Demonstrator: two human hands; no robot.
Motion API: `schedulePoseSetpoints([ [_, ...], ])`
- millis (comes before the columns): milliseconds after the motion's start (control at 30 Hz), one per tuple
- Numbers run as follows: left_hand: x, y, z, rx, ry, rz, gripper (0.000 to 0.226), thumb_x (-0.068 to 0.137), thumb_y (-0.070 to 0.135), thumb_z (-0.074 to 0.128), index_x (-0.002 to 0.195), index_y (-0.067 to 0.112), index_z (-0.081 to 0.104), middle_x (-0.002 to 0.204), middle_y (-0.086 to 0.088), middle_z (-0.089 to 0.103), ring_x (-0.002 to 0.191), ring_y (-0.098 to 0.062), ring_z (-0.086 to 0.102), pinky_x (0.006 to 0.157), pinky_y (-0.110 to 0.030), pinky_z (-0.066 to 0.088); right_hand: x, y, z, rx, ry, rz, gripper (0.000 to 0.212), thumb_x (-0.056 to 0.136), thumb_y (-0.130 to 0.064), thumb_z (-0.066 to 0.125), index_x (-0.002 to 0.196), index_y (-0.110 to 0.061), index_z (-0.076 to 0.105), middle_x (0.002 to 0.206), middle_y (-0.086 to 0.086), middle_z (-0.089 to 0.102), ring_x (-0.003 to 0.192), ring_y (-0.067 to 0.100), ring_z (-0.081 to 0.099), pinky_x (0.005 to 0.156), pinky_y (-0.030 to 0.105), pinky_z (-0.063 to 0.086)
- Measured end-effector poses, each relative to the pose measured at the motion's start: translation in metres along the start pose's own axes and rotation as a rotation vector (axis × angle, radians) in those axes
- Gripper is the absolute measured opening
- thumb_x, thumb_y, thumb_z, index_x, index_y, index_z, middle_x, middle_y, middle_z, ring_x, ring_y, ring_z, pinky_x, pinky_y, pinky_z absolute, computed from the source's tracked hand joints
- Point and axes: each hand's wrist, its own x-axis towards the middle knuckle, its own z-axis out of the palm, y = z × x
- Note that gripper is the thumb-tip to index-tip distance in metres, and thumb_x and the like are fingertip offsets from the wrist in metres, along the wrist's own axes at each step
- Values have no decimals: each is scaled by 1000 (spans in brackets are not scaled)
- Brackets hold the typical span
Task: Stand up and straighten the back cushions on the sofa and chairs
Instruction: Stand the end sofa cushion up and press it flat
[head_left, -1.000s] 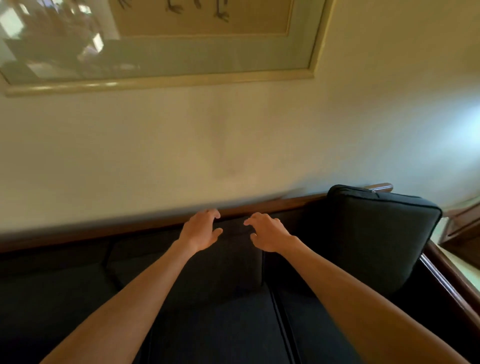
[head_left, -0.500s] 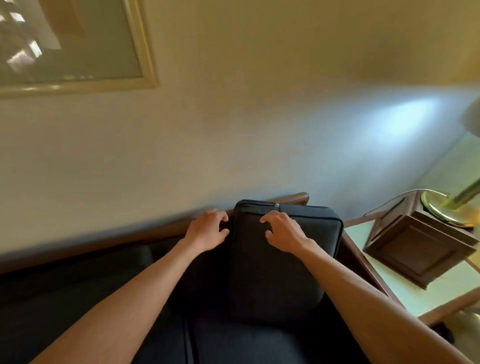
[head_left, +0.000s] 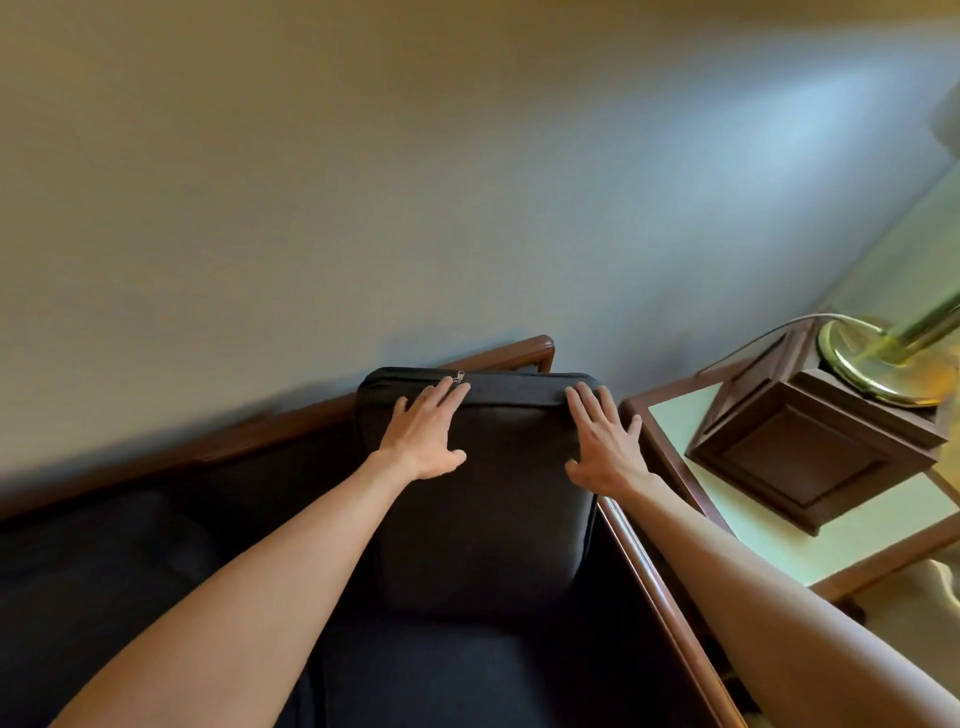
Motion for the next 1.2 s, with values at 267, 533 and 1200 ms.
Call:
schedulePoseSetpoints([
  [267, -15, 21, 3, 58, 23, -37, 117, 60, 47, 79, 154, 27, 12, 158, 0, 26, 142, -28, 26, 105, -51, 40, -14, 5, 5, 46, 145, -21, 95, 69, -38, 71, 149, -21, 25, 155, 5, 28, 143, 32, 17, 108, 57, 34],
  [533, -35, 40, -7, 186, -52, -18, 122, 60, 54, 82, 155, 22, 12, 148, -5, 41, 134, -27, 40, 108, -53, 36, -30, 10, -6, -32, 73, -63, 110, 54, -63, 73, 146, -26, 24, 133, 6, 32, 122, 28, 27, 101, 50, 33],
  [1200, -116, 47, 14, 122, -4, 96, 120, 43, 53, 84, 145, 28, 27, 139, -1, 47, 126, -26, 44, 106, -52, 33, -126, 29, 21, 725, 13, -105, 102, 41, -37, 89, 128, -29, 37, 116, -12, 53, 108, 1, 53, 90, 36, 52],
])
